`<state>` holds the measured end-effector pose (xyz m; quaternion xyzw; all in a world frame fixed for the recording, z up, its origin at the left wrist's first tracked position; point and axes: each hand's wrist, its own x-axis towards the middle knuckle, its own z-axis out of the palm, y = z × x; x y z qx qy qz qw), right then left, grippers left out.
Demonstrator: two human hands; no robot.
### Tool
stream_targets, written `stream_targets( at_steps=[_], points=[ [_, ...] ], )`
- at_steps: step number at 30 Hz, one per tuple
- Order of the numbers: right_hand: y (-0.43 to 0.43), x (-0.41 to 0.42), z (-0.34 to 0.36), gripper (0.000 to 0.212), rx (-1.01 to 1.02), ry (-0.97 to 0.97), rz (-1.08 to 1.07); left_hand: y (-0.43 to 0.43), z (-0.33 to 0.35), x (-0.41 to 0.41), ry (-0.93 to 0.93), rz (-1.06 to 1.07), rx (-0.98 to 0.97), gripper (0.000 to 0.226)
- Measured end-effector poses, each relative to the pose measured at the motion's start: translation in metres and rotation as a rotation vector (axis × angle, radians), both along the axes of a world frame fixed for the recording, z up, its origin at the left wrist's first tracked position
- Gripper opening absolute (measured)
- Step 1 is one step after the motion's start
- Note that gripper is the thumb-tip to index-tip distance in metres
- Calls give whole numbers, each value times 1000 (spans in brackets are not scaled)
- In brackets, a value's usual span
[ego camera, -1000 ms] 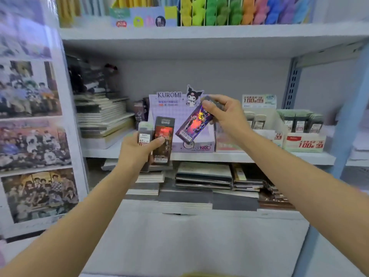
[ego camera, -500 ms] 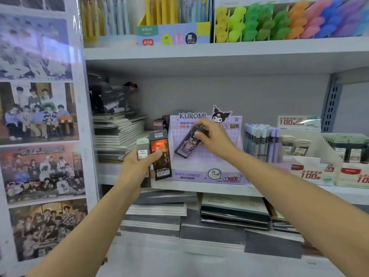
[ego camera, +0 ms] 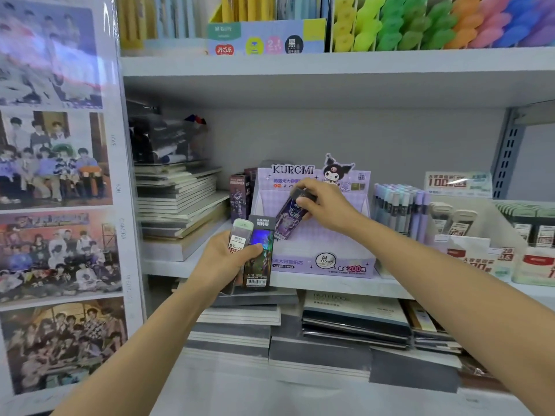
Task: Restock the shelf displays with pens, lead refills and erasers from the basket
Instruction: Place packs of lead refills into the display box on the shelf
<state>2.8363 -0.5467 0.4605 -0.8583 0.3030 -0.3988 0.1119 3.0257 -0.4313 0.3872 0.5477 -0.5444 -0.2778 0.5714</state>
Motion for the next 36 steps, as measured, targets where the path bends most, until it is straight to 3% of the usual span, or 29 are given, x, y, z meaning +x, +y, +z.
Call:
stream_targets(
  at_steps=[5,22,25,28,36],
  points=[
    [4,16,1,21,-148,104,-61,1,-2,4,-31,-12,15,18],
    [2,30,6,28,-143,319,-47,2,-5,1,126,-60,26,20],
    [3,35,-2,34,-147,197,-44,3,-5,-1,149,-56,20,12],
    [1,30,-10,24,-209,23,-72,3,-6,0,169,-66,21,12],
    [7,27,-11,31,-244,-29,-121,7,-4,-3,192,-57,6,20]
  ],
)
